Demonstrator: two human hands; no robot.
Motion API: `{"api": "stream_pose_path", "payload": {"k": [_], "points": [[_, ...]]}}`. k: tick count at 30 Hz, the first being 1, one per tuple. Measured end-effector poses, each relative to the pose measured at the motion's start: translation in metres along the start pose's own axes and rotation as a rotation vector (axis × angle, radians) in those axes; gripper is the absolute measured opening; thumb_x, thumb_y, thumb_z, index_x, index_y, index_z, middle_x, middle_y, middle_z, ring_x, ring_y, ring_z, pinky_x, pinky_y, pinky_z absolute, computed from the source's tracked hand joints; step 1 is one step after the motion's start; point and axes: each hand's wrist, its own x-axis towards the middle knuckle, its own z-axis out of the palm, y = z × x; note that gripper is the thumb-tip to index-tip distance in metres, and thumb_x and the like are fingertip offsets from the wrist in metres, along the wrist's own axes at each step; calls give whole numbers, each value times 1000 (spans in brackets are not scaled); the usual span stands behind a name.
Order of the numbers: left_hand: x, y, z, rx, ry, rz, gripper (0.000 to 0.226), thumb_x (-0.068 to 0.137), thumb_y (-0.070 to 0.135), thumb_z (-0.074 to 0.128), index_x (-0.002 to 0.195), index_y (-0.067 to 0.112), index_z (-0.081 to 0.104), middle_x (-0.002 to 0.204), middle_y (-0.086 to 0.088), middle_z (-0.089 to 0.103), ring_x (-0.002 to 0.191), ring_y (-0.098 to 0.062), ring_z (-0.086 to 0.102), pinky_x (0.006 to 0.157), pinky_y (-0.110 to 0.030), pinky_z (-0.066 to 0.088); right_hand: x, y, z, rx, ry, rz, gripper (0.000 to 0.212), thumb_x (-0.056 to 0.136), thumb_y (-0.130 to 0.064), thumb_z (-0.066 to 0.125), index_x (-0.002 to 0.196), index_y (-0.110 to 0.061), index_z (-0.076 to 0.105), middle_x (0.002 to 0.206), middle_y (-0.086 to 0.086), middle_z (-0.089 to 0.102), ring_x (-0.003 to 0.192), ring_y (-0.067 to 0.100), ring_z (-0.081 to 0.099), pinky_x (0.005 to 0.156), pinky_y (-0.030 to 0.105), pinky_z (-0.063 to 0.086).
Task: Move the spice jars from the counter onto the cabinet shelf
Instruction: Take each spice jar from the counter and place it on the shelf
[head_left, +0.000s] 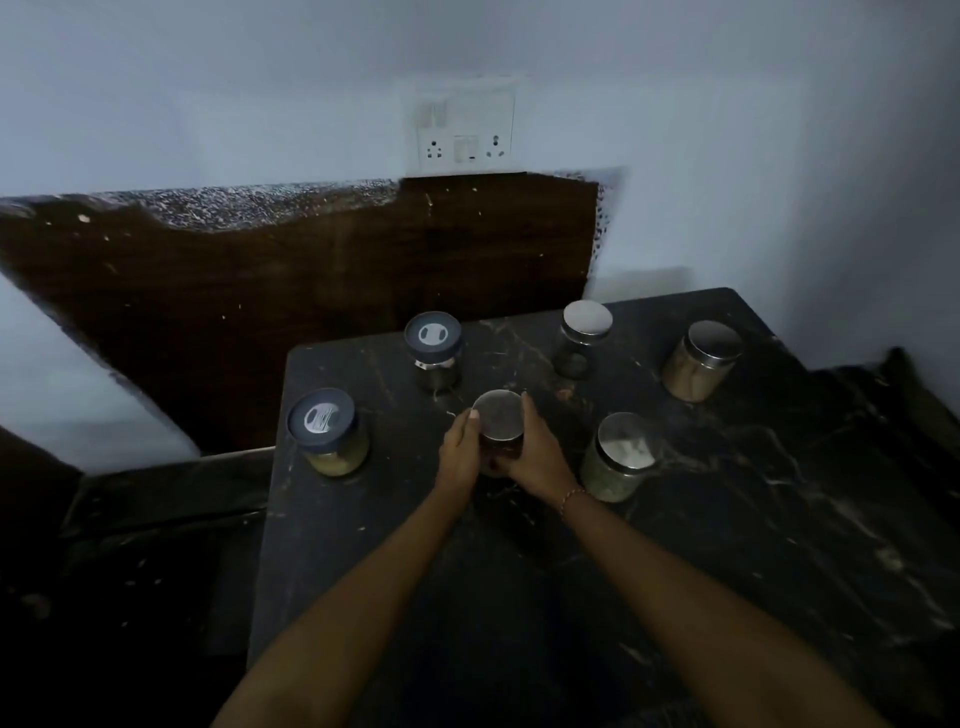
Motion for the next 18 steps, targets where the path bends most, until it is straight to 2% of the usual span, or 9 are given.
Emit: {"api": "stream_pose_path", "payload": {"k": [3,6,11,13,15,16,18], "points": [[1,1,-3,-8,-23,-13,37,101,27,31,122,9,55,125,-14,59,117,-23,55,103,-38,43,5,-2,3,-31,108,-2,89,63,-38,80,136,-27,30,137,2,47,124,19,47,101,40,44],[4,10,-11,92,-60,24,38,100,22,35,134,11,46,135,-10,52,124,-21,49,106,-39,40,13,-15,-3,-40,147,-58,74,63,-36,79,125,-28,39,129,1,53,119,19,51,97,37,46],[13,59,-31,102,-98,199,37,98,20,40,134,17,46,140,-6,47,128,-20,45,106,-41,41,24,-58,-44,149,117,-222,74,69,-24,78,131,-21,39,133,3,49,120,14,44,99,28,37],[10,84,-35,37,-111,287,31,95,16,45,125,19,52,130,-4,52,120,-18,51,93,-30,50,25,-77,-66,249,42,-233,68,74,-19,75,132,-19,39,132,3,48,121,16,45,100,30,40],[6,109,-39,37,-158,354,34,92,13,51,126,20,50,114,1,55,105,-11,56,73,-15,53,22,-95,-89,343,-43,-243,64,77,-12,71,132,-18,39,125,-4,48,119,18,46,96,31,46],[4,122,-41,39,-189,352,43,90,14,55,131,19,45,111,3,55,100,-7,56,67,-13,52,19,-103,-99,369,-71,-262,61,78,-10,69,130,-20,40,119,-10,47,116,17,46,92,28,47],[-1,146,-44,26,-287,292,62,85,19,61,140,20,33,120,1,53,100,-6,55,71,-20,51,12,-120,-118,403,-121,-301,58,77,-9,68,125,-29,43,116,-14,46,114,17,47,88,26,48]]}}
